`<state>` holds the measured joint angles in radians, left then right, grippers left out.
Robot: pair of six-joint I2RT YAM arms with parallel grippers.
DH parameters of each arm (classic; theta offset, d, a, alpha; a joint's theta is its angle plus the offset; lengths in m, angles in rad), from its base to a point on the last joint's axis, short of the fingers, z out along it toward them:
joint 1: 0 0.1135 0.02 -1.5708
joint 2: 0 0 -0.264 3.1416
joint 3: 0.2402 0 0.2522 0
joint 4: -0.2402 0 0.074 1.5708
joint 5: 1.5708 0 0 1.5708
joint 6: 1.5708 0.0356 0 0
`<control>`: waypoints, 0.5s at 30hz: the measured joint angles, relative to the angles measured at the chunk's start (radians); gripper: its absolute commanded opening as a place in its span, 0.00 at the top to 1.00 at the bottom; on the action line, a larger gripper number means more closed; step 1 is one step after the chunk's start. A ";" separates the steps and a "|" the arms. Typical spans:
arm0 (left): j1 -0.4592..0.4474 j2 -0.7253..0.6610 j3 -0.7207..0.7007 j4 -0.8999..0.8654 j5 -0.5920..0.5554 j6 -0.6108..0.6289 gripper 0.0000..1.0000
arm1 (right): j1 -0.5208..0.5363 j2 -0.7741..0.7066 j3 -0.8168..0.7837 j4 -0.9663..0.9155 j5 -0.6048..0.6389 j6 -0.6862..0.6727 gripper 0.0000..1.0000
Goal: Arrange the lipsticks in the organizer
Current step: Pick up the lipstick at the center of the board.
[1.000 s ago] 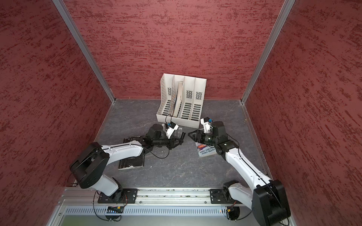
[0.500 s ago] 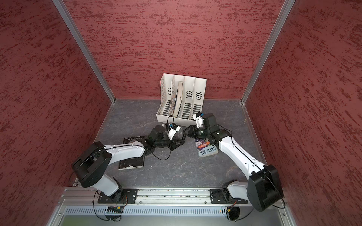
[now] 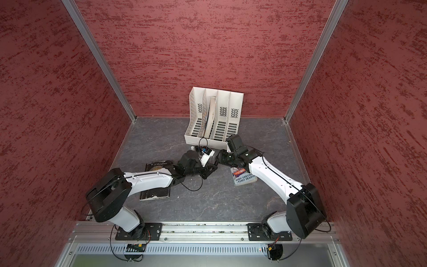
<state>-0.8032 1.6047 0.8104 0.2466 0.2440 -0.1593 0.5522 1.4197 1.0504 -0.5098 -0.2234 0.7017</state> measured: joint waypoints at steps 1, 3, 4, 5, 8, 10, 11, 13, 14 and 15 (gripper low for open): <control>-0.003 0.000 0.000 0.000 -0.003 0.000 0.87 | 0.002 0.006 0.000 0.000 0.003 0.006 0.58; -0.006 0.000 0.000 0.000 -0.009 0.001 0.87 | 0.004 0.013 0.001 0.001 0.008 0.019 0.60; -0.008 0.000 0.000 0.000 -0.012 0.001 0.87 | 0.005 0.016 0.002 0.002 0.009 0.026 0.61; -0.010 0.000 0.000 0.000 -0.015 0.002 0.87 | 0.005 0.019 0.003 0.003 0.010 0.029 0.62; -0.013 0.000 0.000 0.000 -0.023 0.008 0.86 | 0.005 0.025 0.004 0.010 0.011 0.050 0.64; -0.017 0.000 0.000 0.000 -0.033 0.014 0.86 | 0.006 0.029 0.004 0.013 0.011 0.061 0.65; -0.019 0.000 0.000 0.000 -0.037 0.017 0.86 | 0.007 0.034 0.006 0.015 0.011 0.069 0.66; -0.023 -0.001 0.000 0.000 -0.043 0.019 0.85 | 0.008 0.048 0.007 0.028 0.011 0.079 0.68; -0.024 -0.002 0.000 -0.001 -0.044 0.019 0.85 | 0.008 0.055 0.007 0.034 0.011 0.085 0.70; -0.025 -0.003 0.000 -0.001 -0.044 0.020 0.84 | 0.009 0.062 0.007 0.040 0.011 0.089 0.72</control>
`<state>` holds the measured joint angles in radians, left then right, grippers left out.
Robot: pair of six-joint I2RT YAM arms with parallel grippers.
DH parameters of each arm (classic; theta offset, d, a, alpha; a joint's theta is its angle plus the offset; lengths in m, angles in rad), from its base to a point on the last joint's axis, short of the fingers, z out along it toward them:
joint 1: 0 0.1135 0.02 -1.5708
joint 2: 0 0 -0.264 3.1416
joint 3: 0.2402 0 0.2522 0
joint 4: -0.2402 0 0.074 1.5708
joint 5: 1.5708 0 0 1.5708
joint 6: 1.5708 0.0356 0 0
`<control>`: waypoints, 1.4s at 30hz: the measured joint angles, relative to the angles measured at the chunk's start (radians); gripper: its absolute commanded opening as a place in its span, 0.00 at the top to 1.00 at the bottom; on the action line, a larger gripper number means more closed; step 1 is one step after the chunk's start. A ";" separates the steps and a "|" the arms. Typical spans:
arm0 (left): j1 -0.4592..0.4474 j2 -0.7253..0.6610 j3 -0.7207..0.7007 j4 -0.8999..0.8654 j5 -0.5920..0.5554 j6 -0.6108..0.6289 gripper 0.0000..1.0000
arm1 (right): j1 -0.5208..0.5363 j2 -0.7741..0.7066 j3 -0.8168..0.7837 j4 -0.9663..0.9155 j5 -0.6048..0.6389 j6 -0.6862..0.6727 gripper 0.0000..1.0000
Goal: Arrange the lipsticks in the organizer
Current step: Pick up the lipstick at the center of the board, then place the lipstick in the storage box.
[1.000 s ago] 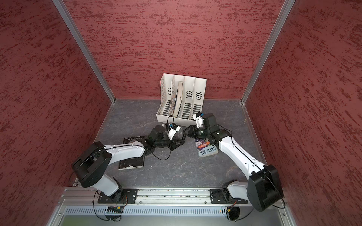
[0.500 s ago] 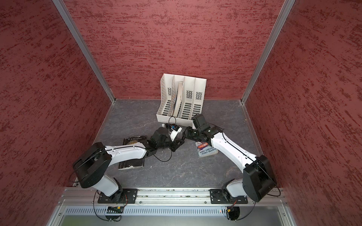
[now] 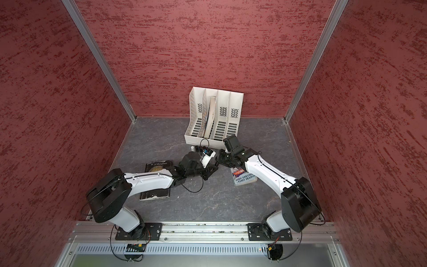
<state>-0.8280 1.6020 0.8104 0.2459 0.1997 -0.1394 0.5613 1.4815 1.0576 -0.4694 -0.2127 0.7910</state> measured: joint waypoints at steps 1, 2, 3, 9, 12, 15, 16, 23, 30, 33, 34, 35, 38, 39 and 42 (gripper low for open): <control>-0.001 0.000 0.000 0.000 0.000 0.000 0.82 | 0.001 0.006 0.000 0.007 0.000 0.005 0.74; -0.002 0.000 0.000 -0.001 -0.002 0.000 0.79 | 0.003 0.010 0.000 0.013 0.000 0.009 0.76; -0.002 -0.001 0.000 -0.003 -0.007 0.000 0.73 | 0.005 0.012 0.000 0.016 0.000 0.011 0.77; 0.000 -0.044 0.000 -0.032 -0.039 -0.010 0.38 | 0.010 0.030 0.000 0.049 0.025 0.004 0.85; 0.024 -0.116 0.000 -0.099 -0.068 -0.039 0.32 | 0.010 0.033 0.004 0.078 0.061 -0.045 0.89; 0.088 -0.203 0.002 -0.159 -0.112 -0.078 0.31 | 0.011 0.034 0.002 0.172 0.113 -0.135 0.92; 0.124 -0.228 0.006 -0.180 -0.127 -0.093 0.31 | 0.012 0.034 -0.004 0.219 0.131 -0.171 0.92; 0.455 -0.234 -0.060 -0.197 -0.103 -0.281 0.32 | 0.084 0.104 -0.077 0.604 0.281 -0.469 0.93; 0.472 -0.146 -0.119 -0.162 -0.030 -0.354 0.32 | 0.132 0.280 -0.073 0.811 0.348 -0.596 0.94; 0.465 -0.129 -0.119 -0.139 -0.012 -0.354 0.32 | 0.137 0.292 -0.066 0.845 0.368 -0.615 0.94; 0.465 -0.126 -0.119 -0.129 -0.008 -0.355 0.32 | 0.137 0.291 -0.066 0.853 0.378 -0.620 0.94; 0.465 -0.123 -0.119 -0.118 -0.005 -0.355 0.32 | 0.137 0.291 -0.066 0.860 0.385 -0.623 0.94; 0.464 -0.112 -0.121 -0.087 0.006 -0.354 0.32 | 0.137 0.290 -0.066 0.870 0.404 -0.632 0.95; 0.463 -0.105 -0.121 -0.075 0.008 -0.354 0.33 | 0.137 0.288 -0.067 0.871 0.410 -0.636 0.95; 0.459 -0.069 -0.121 -0.045 0.013 -0.354 0.34 | 0.138 0.286 -0.067 0.877 0.421 -0.647 0.95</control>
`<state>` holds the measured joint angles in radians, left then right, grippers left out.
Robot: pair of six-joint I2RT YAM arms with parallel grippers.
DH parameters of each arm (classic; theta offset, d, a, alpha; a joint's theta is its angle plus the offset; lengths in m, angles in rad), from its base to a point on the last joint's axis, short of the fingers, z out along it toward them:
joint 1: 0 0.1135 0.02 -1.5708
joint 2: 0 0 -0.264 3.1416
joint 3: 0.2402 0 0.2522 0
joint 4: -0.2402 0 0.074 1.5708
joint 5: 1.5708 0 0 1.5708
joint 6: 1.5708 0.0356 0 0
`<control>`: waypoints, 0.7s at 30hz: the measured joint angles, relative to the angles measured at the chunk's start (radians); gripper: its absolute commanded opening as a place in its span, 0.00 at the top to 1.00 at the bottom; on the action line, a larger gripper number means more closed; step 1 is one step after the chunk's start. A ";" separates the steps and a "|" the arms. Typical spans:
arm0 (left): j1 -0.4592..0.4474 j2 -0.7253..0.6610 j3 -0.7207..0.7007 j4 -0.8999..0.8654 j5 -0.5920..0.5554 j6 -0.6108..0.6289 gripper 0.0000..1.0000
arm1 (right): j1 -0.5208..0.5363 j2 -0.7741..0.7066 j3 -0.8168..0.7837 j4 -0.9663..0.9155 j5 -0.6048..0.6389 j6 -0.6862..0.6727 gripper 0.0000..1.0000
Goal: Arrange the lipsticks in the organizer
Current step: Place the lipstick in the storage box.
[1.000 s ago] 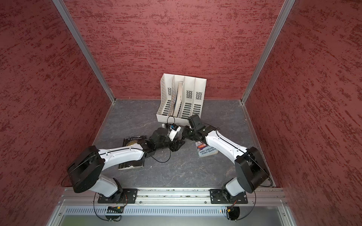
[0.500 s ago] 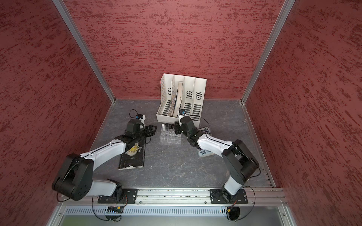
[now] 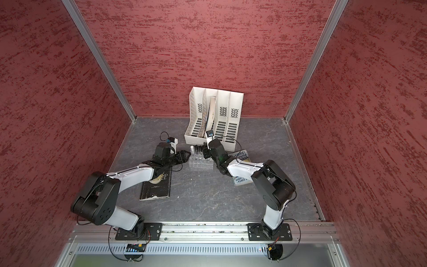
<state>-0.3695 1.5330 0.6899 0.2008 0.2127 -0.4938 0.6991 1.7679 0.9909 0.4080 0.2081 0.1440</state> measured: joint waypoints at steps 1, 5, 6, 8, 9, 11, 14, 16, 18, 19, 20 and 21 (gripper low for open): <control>-0.002 0.014 0.000 0.004 0.000 0.000 0.34 | 0.000 0.000 0.000 0.000 0.002 -0.004 0.95; -0.013 0.050 0.000 0.010 0.000 -0.003 0.35 | -0.001 0.001 0.000 0.008 0.009 -0.014 0.95; -0.016 0.053 0.000 0.010 0.000 -0.004 0.35 | -0.002 0.001 0.000 0.013 0.011 -0.014 0.96; -0.021 0.053 0.000 0.012 0.000 -0.004 0.35 | -0.003 0.001 -0.003 0.022 0.013 -0.014 0.96; -0.023 0.053 0.000 0.017 0.000 -0.004 0.36 | -0.003 0.001 -0.006 0.026 0.013 -0.014 0.96; -0.027 0.053 0.000 0.024 0.000 -0.004 0.36 | -0.006 0.003 -0.009 0.031 0.013 -0.014 0.96; -0.034 0.053 0.000 0.029 0.000 -0.004 0.37 | -0.010 0.016 -0.009 0.044 0.013 -0.014 0.96; -0.038 0.053 0.000 0.031 0.000 -0.004 0.37 | -0.013 0.030 -0.009 0.048 0.013 -0.014 0.96; -0.042 0.053 0.000 0.032 -0.001 -0.004 0.37 | -0.014 0.039 -0.013 0.052 0.013 -0.013 0.96; -0.043 0.053 0.000 0.032 -0.001 -0.004 0.37 | -0.015 0.042 -0.017 0.053 0.013 -0.013 0.96; -0.044 0.055 0.000 0.033 -0.001 -0.004 0.37 | -0.015 0.045 -0.020 0.053 0.013 -0.013 0.96; -0.044 0.058 0.001 0.035 -0.001 -0.003 0.37 | -0.015 0.047 -0.023 0.055 0.013 -0.013 0.96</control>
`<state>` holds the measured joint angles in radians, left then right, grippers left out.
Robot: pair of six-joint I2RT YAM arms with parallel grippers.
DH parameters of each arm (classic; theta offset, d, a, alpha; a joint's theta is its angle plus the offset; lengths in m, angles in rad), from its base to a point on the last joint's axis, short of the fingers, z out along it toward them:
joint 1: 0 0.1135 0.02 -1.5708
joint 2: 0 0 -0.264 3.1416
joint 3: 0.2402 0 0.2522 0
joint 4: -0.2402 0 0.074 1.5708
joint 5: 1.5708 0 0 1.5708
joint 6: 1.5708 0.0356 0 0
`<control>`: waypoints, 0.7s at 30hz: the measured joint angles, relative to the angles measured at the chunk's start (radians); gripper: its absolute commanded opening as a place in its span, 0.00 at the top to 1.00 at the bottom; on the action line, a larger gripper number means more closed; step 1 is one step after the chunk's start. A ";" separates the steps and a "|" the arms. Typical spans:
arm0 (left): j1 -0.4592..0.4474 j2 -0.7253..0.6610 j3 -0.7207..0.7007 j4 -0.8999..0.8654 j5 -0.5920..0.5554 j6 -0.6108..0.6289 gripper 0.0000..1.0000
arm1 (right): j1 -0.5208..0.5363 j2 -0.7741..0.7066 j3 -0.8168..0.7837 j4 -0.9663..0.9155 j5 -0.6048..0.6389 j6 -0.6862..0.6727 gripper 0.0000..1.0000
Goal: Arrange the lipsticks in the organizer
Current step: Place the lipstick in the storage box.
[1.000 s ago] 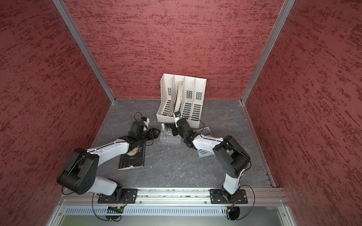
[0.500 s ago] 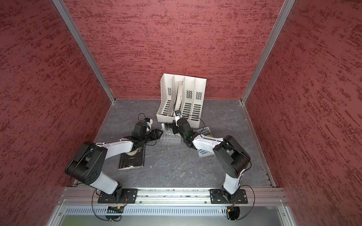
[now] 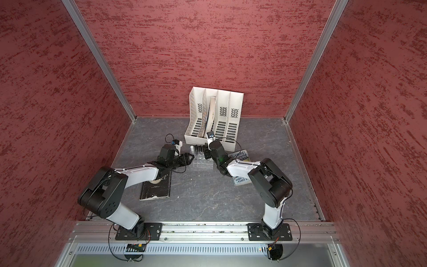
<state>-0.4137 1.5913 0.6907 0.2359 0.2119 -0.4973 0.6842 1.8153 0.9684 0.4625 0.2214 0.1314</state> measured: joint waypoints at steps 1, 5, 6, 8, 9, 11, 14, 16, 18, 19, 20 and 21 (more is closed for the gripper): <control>-0.001 0.008 0.002 0.001 0.000 0.000 0.37 | 0.000 0.004 -0.003 0.002 0.000 0.001 0.96; -0.003 0.015 0.002 -0.002 -0.001 0.000 0.37 | -0.001 0.020 -0.003 0.011 0.000 0.008 0.95; -0.003 0.015 0.002 0.000 -0.001 0.000 0.37 | -0.001 0.025 -0.003 0.013 0.000 0.010 0.94; -0.003 0.015 0.002 0.000 -0.001 0.000 0.37 | -0.001 0.033 -0.003 0.013 -0.002 0.014 0.90; -0.003 0.015 0.002 0.001 -0.001 0.000 0.37 | -0.001 0.035 -0.003 0.012 -0.002 0.015 0.87; -0.004 0.015 0.002 0.001 -0.002 0.000 0.38 | -0.002 0.036 -0.003 0.011 -0.003 0.019 0.77; -0.007 0.015 0.002 0.001 -0.004 0.000 0.38 | -0.002 0.036 -0.003 0.011 -0.003 0.027 0.69; -0.008 0.015 0.002 0.000 -0.007 0.000 0.38 | -0.002 0.034 -0.003 0.007 -0.003 0.030 0.66; -0.008 0.010 0.002 -0.004 -0.011 0.000 0.38 | -0.002 0.026 -0.004 -0.002 -0.003 0.034 0.65; -0.008 0.003 0.002 -0.009 -0.013 -0.001 0.38 | -0.002 0.015 -0.007 -0.006 -0.003 0.034 0.64; -0.008 -0.005 0.002 -0.014 -0.018 0.000 0.38 | -0.002 0.003 -0.010 -0.011 -0.003 0.035 0.64; -0.008 -0.019 0.002 -0.022 -0.025 0.000 0.38 | -0.002 -0.013 -0.014 -0.018 -0.002 0.037 0.64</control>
<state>-0.4221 1.5719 0.6922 0.2138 0.1871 -0.4976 0.6823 1.8027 0.9543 0.4446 0.2192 0.1680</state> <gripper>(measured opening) 0.623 0.355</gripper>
